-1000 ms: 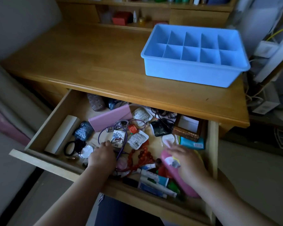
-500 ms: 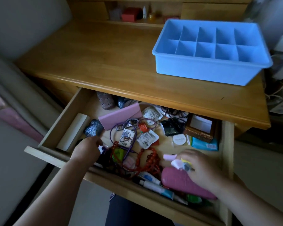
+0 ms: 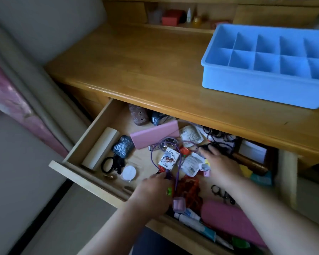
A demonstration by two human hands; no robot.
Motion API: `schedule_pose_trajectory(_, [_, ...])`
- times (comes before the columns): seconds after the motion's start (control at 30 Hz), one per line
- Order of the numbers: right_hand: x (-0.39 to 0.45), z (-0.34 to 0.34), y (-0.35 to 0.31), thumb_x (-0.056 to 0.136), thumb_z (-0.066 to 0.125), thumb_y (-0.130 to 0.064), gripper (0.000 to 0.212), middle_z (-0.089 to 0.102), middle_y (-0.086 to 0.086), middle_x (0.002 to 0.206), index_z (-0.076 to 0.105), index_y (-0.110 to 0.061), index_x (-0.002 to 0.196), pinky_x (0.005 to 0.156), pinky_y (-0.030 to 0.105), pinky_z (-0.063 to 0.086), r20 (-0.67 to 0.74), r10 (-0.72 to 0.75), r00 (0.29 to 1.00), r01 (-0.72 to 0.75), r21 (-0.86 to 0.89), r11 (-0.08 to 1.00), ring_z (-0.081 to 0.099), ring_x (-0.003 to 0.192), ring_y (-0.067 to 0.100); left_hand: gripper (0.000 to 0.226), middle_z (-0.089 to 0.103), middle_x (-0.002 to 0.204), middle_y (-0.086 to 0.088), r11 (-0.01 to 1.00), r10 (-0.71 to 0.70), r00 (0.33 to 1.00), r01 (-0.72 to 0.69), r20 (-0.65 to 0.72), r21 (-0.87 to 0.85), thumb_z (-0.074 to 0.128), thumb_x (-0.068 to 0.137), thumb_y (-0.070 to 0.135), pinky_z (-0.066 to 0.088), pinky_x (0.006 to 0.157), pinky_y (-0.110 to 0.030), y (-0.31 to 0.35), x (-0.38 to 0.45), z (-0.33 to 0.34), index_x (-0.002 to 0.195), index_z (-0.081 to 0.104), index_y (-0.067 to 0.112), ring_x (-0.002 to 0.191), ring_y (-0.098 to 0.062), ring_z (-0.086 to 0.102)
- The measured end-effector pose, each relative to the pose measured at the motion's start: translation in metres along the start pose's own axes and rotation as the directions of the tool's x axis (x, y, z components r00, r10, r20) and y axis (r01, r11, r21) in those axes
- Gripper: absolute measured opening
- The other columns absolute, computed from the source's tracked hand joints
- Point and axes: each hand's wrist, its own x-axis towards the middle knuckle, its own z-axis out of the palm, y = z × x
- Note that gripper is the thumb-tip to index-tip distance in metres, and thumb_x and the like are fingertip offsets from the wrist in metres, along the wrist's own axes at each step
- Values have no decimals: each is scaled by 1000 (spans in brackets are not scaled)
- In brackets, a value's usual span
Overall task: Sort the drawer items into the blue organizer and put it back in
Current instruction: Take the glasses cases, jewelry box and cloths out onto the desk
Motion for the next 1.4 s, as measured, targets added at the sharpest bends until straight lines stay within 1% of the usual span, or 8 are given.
schedule_pose_trajectory(0.13, [-18,10,-9,85,56,-6,77,10,-15,158,27,-48,143,93,30,43,97,-254,962,253,23,967,37,135,21,42,46,138,2,988,-95,931,43,-354,-151,51,87,21,39,103,-34,-14,20,-18,130,51,24,126,-21,43])
schedule_pose_trajectory(0.27, [-31,14,-2,85,57,-6,69,21,-19,154,39,-47,138,101,24,36,171,-328,929,300,172,938,31,138,12,67,-4,159,-2,998,-51,938,56,-342,6,47,93,31,2,116,-47,-25,67,-37,150,10,29,146,-25,-3])
schedule_pose_trajectory(0.47, [-12,-12,15,82,52,1,74,4,-11,158,30,-31,146,92,28,44,-89,12,996,13,274,962,33,138,17,70,40,139,-3,998,-36,913,52,-407,28,63,80,29,31,103,-46,-47,95,-53,142,30,29,123,-32,38])
schedule_pose_trajectory(0.73, [42,-14,-1,87,58,-17,89,-11,8,159,-3,-21,152,112,41,30,100,361,927,-372,129,919,8,145,32,63,57,124,2,995,-97,931,95,-351,-22,54,83,3,45,90,-36,-72,63,-40,138,45,33,110,-22,48])
schedule_pose_trajectory(0.97, [-6,1,-5,85,51,-7,68,12,-10,158,32,-36,143,96,29,43,222,-77,972,93,-63,994,31,138,18,33,63,121,-2,996,-67,957,80,-282,34,41,96,34,48,83,-29,-75,65,-65,122,60,26,104,-20,59])
schedule_pose_trajectory(1.1, [-40,0,1,82,55,-10,61,36,-16,148,46,-39,135,97,24,40,91,-130,987,125,57,991,42,130,10,56,21,156,-6,996,-82,963,91,-257,22,39,97,42,28,112,-45,-72,105,-74,148,24,24,140,-28,26])
schedule_pose_trajectory(1.27, [-52,-16,31,80,55,-9,75,-3,-14,158,27,-40,143,70,25,42,-166,164,973,-163,20,987,54,118,18,63,2,159,5,976,-155,960,185,-231,114,36,95,50,10,112,-63,-95,159,-90,149,8,35,145,-28,-8])
schedule_pose_trajectory(1.4, [-44,-27,54,85,50,-18,84,-8,-6,159,-1,-36,149,78,29,45,-67,392,918,-392,5,920,51,123,24,59,-3,159,10,969,-198,977,208,-85,135,28,97,50,15,112,-61,-104,167,-88,149,4,38,143,-24,-21])
